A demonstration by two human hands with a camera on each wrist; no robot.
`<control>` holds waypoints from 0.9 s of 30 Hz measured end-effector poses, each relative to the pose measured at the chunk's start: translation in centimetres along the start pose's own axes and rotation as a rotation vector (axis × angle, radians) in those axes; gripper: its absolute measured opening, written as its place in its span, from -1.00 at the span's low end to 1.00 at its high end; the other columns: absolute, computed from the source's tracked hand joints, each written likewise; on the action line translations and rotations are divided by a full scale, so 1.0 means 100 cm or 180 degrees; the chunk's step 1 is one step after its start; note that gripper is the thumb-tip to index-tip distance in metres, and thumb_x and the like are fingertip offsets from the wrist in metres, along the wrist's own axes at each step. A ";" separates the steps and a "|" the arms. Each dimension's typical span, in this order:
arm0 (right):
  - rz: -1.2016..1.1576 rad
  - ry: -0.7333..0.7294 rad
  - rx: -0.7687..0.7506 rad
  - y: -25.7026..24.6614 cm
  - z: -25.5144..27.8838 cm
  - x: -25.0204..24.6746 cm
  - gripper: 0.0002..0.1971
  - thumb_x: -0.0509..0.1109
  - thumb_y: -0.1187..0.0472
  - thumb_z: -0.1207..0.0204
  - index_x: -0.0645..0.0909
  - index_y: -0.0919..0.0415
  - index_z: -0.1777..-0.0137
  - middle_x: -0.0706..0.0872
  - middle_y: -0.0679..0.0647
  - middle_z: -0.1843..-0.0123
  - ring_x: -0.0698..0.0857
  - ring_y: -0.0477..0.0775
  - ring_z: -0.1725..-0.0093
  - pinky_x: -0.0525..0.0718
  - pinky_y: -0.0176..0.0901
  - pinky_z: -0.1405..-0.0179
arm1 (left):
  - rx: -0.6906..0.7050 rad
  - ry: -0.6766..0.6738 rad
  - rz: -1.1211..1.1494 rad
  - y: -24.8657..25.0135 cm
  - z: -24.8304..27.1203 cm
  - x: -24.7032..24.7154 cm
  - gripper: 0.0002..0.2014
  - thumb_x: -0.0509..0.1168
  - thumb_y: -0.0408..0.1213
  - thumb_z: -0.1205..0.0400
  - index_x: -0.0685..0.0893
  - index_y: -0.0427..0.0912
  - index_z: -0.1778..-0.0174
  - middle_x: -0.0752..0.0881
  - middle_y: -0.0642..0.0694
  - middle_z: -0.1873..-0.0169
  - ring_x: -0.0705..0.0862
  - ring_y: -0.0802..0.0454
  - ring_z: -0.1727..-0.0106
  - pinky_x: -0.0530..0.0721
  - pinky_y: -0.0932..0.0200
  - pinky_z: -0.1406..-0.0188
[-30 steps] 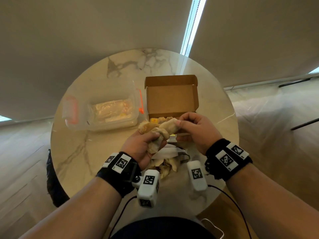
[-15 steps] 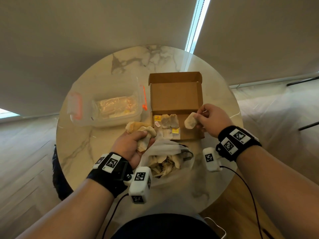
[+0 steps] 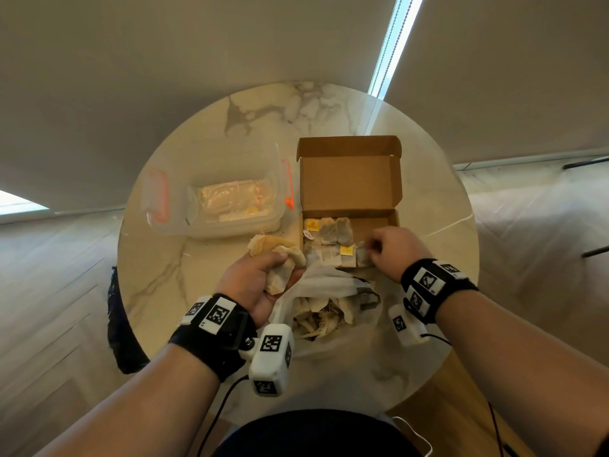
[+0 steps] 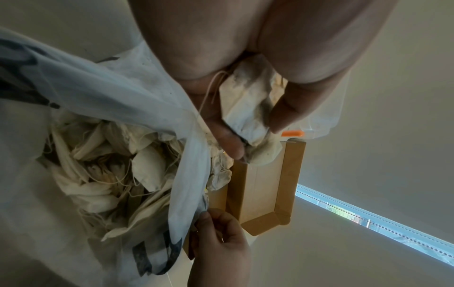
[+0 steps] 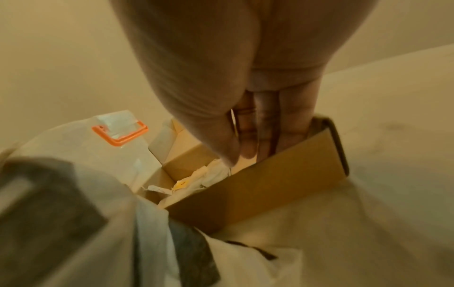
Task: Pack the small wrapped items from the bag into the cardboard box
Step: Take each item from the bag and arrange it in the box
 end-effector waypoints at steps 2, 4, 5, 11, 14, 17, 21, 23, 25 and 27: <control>0.0080 -0.0108 0.0139 -0.005 -0.007 0.004 -0.87 0.41 0.15 -0.68 0.75 0.04 -0.15 0.76 0.02 -0.06 0.71 0.10 -0.06 0.73 -0.03 -0.13 | -0.0026 0.0034 0.0001 -0.001 -0.001 -0.001 -0.79 0.33 -0.56 -0.71 0.68 -0.40 -0.25 0.85 -0.40 0.02 0.90 -0.28 0.08 0.91 -0.11 0.13; 0.0217 -0.0400 0.0173 -0.010 -0.010 0.007 -0.86 0.41 0.14 -0.69 0.77 0.03 -0.16 0.80 0.05 -0.11 0.74 0.12 -0.09 0.76 0.01 -0.18 | -0.0060 0.0051 -0.0068 -0.001 -0.001 -0.001 -0.79 0.33 -0.54 -0.71 0.69 -0.40 -0.25 0.85 -0.39 -0.01 0.90 -0.29 0.03 0.90 -0.12 0.15; 0.0246 -0.0506 0.0195 -0.012 -0.011 0.007 -0.85 0.41 0.12 -0.69 0.77 0.02 -0.17 0.80 0.04 -0.12 0.74 0.11 -0.10 0.76 0.01 -0.18 | -0.0065 0.0032 -0.0152 -0.001 0.000 0.001 -0.82 0.34 -0.53 -0.71 0.72 -0.39 -0.21 0.86 -0.37 0.00 0.90 -0.28 0.03 0.90 -0.13 0.14; -0.0740 0.0109 -0.0349 -0.026 -0.001 -0.014 -0.65 0.47 0.17 -0.65 0.69 -0.15 -0.39 0.74 -0.14 -0.25 0.70 -0.07 -0.19 0.73 -0.10 -0.26 | 0.0048 -0.0392 -0.1087 0.003 0.006 0.018 -0.85 0.33 -0.47 -0.73 0.81 -0.35 -0.08 0.86 -0.26 -0.02 0.86 -0.14 0.06 0.89 -0.07 0.13; -0.1232 -0.0074 -0.1074 -0.053 0.011 -0.034 -0.44 0.54 0.15 -0.60 0.57 -0.27 -0.56 0.65 -0.25 -0.44 0.59 -0.22 -0.37 0.61 -0.23 -0.37 | 0.0104 -0.0978 -0.1786 0.006 0.008 0.028 -0.79 0.32 -0.43 -0.74 0.78 -0.41 -0.22 0.84 -0.27 -0.10 0.83 -0.12 0.01 0.83 0.03 0.19; -0.1558 -0.0617 -0.1244 -0.067 0.015 -0.038 -0.53 0.58 0.04 -0.57 0.65 -0.30 -0.46 0.73 -0.26 -0.40 0.65 -0.23 -0.37 0.65 -0.10 -0.43 | 0.0224 -0.1366 -0.2117 0.012 0.013 0.036 -0.75 0.42 -0.41 -0.66 0.75 -0.39 -0.24 0.85 -0.32 -0.04 0.83 -0.19 0.04 0.81 -0.01 0.18; -0.1685 -0.0882 -0.1066 -0.058 0.024 -0.045 -0.82 0.49 0.07 -0.67 0.79 -0.10 -0.23 0.84 -0.17 -0.09 0.77 -0.20 -0.14 0.73 0.01 -0.37 | 0.0276 -0.1525 -0.2318 0.022 0.020 0.040 -0.75 0.40 -0.40 -0.66 0.72 -0.31 -0.26 0.84 -0.39 -0.07 0.82 -0.21 0.08 0.82 -0.02 0.26; -0.2028 -0.0816 -0.1028 -0.047 0.031 -0.050 -0.85 0.44 0.14 -0.71 0.78 0.00 -0.21 0.86 -0.12 -0.05 0.81 -0.18 -0.10 0.74 -0.07 -0.32 | 0.0261 -0.1388 -0.2261 0.027 0.020 0.039 -0.81 0.28 -0.39 -0.76 0.74 -0.35 -0.21 0.83 -0.40 -0.11 0.80 -0.23 0.08 0.79 0.00 0.33; -0.2434 -0.0676 -0.0884 -0.035 0.036 -0.053 -0.86 0.40 0.19 -0.74 0.77 0.07 -0.20 0.89 -0.06 -0.01 0.85 -0.12 -0.06 0.78 -0.09 -0.24 | 0.0247 -0.1077 -0.2098 0.030 0.018 0.035 -0.79 0.26 -0.32 -0.80 0.71 -0.34 -0.23 0.84 -0.40 -0.11 0.82 -0.24 0.11 0.76 0.01 0.39; -0.2852 -0.0514 -0.0742 -0.026 0.042 -0.055 -0.87 0.38 0.23 -0.75 0.76 0.14 -0.17 0.89 0.02 0.02 0.86 -0.02 -0.01 0.83 -0.06 -0.15 | 0.0292 -0.0771 -0.2064 0.032 0.015 0.029 -0.85 0.27 -0.30 -0.81 0.71 -0.25 -0.17 0.86 -0.37 -0.04 0.82 -0.21 0.17 0.75 0.05 0.46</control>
Point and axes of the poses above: each hand's wrist, its own z-axis away from the middle knuckle, its own x-axis out of the palm, y = z × x, the point moved 1 cm from there along -z, towards the middle knuckle
